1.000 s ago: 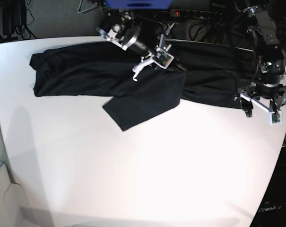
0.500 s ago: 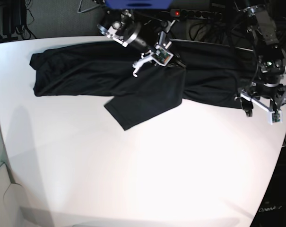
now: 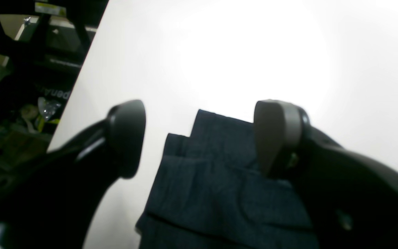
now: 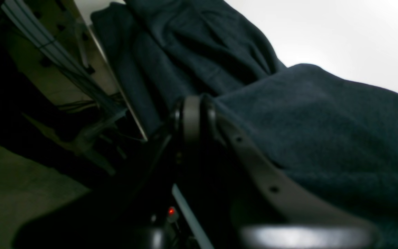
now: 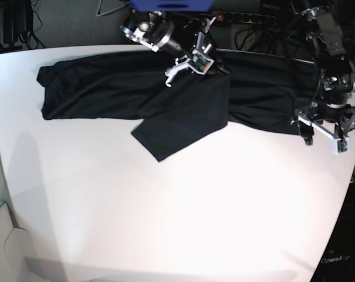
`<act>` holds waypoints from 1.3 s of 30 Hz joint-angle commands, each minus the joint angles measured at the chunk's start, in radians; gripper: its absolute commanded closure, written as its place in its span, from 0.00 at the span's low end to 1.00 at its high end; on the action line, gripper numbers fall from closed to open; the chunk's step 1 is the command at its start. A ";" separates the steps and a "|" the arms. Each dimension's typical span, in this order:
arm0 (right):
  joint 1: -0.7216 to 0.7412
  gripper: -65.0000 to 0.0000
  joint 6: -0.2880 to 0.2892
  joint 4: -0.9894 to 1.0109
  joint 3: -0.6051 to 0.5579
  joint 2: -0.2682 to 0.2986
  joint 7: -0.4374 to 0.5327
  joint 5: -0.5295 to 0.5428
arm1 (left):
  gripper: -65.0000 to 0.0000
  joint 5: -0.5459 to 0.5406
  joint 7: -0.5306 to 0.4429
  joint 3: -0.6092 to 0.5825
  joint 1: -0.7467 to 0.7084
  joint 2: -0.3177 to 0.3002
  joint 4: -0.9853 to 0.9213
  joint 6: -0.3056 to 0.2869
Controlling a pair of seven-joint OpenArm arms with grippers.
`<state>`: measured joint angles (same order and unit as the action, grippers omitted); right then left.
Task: Fold the T-shirt properly
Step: 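Release the sleeve with the right gripper and move the left gripper over the shirt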
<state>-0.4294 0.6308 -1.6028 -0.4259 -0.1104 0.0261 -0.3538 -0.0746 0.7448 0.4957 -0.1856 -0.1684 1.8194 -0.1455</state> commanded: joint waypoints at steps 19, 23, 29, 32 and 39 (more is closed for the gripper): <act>-0.038 0.67 -0.016 -0.034 0.008 -0.007 0.038 -0.020 | 0.27 -0.009 -0.023 0.002 0.011 -0.015 0.023 0.004; -0.030 0.66 -0.016 -0.112 0.160 -0.001 0.038 0.071 | 0.27 -0.012 -0.028 -0.013 0.034 -0.015 0.024 0.004; 0.008 0.66 -0.016 -0.209 0.402 0.079 0.028 0.131 | 0.27 -0.008 -0.021 -0.165 0.150 -0.015 0.053 0.004; 0.034 0.66 -0.012 -0.210 0.537 0.122 0.028 0.166 | 0.27 -0.004 -0.003 -0.294 0.235 -0.004 0.041 0.011; 0.074 0.66 -0.010 -0.170 0.853 0.180 0.028 0.192 | 0.28 -0.001 0.112 -0.655 0.407 0.092 -0.103 0.014</act>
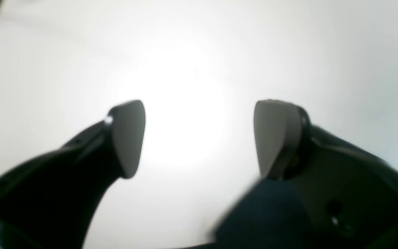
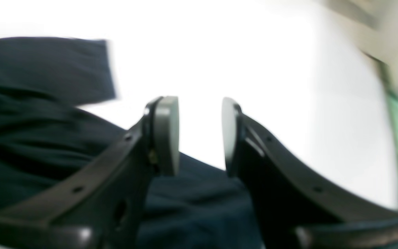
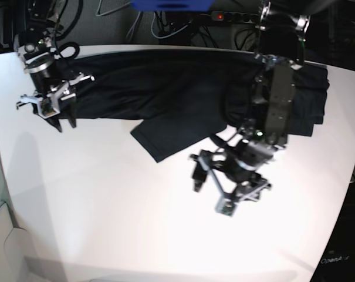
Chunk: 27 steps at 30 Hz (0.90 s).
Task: Fold the T-shirt properly
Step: 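Release the sleeve with the right gripper and move the left gripper over the shirt, then grasp the folded sleeve cuff with the left gripper and drag it toward the shirt end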
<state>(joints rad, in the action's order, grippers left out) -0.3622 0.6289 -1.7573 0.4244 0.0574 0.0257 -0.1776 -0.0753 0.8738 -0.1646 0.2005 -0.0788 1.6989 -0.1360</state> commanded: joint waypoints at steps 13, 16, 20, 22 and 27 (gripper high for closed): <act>0.185 0.66 0.069 0.211 0.494 0.015 0.027 0.031 | 0.28 0.045 -0.001 -0.427 0.080 0.135 -0.348 0.008; 0.174 0.66 0.069 0.211 0.511 0.015 0.030 0.031 | 0.28 0.113 -0.008 -0.436 0.072 0.167 -0.432 0.008; 0.174 0.66 0.069 0.210 0.523 0.015 0.029 0.031 | 0.28 0.157 -0.051 -0.433 0.060 0.193 -0.506 0.008; 0.173 0.66 0.069 0.210 0.535 0.014 0.029 0.031 | 0.28 0.156 -0.077 -0.435 0.058 0.195 -0.534 0.008; 0.182 0.66 0.069 0.210 0.586 0.002 0.029 0.031 | 0.28 0.156 -0.089 -0.428 0.058 0.208 -0.590 0.008</act>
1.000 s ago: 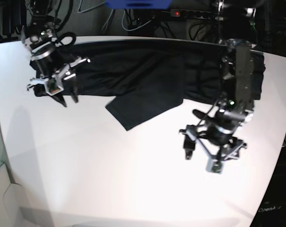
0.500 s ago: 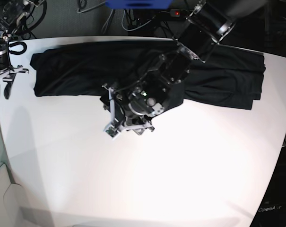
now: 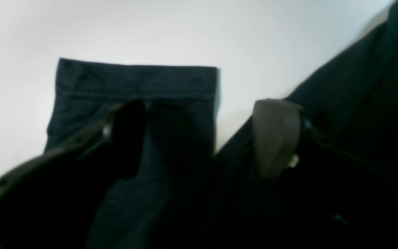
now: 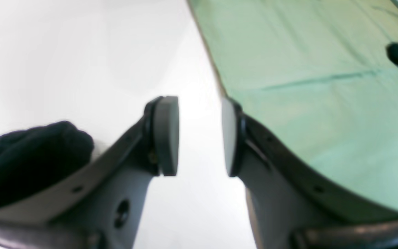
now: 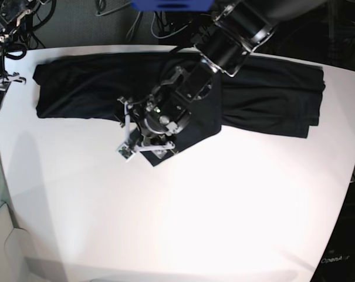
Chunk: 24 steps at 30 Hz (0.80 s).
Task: Fold the T-shirt properly
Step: 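Grasp the folded sleeve cuff with the left gripper and drag it toward the shirt end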
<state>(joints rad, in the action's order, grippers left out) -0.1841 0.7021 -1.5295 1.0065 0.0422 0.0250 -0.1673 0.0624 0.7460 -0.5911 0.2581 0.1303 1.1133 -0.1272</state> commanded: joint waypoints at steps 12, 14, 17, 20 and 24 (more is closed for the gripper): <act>0.005 0.66 -0.004 -0.018 0.022 0.017 0.034 0.021 | 0.28 0.020 0.039 0.000 -0.052 -0.010 0.179 -0.001; 0.005 0.66 -0.004 -0.018 0.022 0.017 0.036 0.021 | 0.28 0.018 0.039 0.006 -0.058 -0.010 0.189 -0.001; 0.005 0.66 -0.004 -0.018 0.022 0.017 0.036 0.021 | 0.28 0.017 0.036 0.073 -0.058 -0.004 0.190 -0.002; 0.005 0.66 -0.004 -0.018 0.021 0.018 0.037 0.021 | 0.28 0.015 0.036 0.142 -0.058 0.001 0.190 -0.007; 0.005 0.66 -0.004 -0.016 0.018 0.017 0.037 0.021 | 0.28 0.015 0.005 0.171 -0.055 0.006 0.178 -0.009</act>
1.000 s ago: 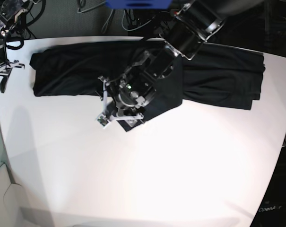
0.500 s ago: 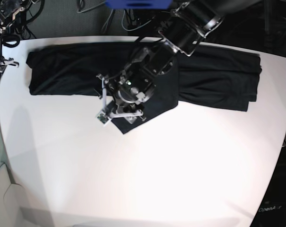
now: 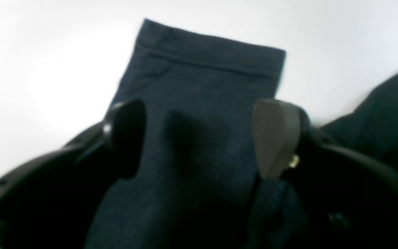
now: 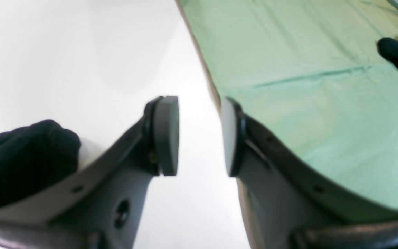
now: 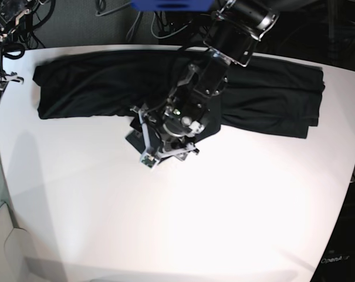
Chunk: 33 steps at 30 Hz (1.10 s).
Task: Fold the T-shirt properly
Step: 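Grasp the folded sleeve cuff with the left gripper and drag it toward the shirt end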
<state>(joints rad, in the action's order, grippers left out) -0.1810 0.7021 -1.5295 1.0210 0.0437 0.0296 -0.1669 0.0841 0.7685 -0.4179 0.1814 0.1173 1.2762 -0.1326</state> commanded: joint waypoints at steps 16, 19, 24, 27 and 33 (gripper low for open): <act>0.002 0.66 -0.004 -0.016 0.002 0.015 0.033 0.020 | 0.28 -0.007 -0.134 -0.005 0.042 0.040 -0.160 -0.003; 0.002 0.66 -0.004 -0.016 0.002 0.015 0.033 0.020 | 0.28 -0.007 -0.157 -0.005 0.043 0.040 -0.192 -0.003; 0.002 0.66 -0.004 -0.016 0.002 0.017 0.033 0.020 | 0.33 0.001 -0.162 -0.005 0.043 0.040 -0.203 -0.002; 0.002 0.66 -0.004 -0.016 0.000 0.018 0.033 0.020 | 0.55 0.003 -0.159 -0.003 0.043 0.040 -0.203 0.001; 0.010 0.66 -0.004 -0.015 0.000 0.015 0.033 0.020 | 1.00 0.004 -0.157 0.001 0.043 0.032 -0.201 0.003</act>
<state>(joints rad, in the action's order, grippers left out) -0.1783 0.7017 -1.5295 1.0187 0.0437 0.0296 -0.1669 0.0864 0.5671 -0.4149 0.2195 0.1452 1.0733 -0.1238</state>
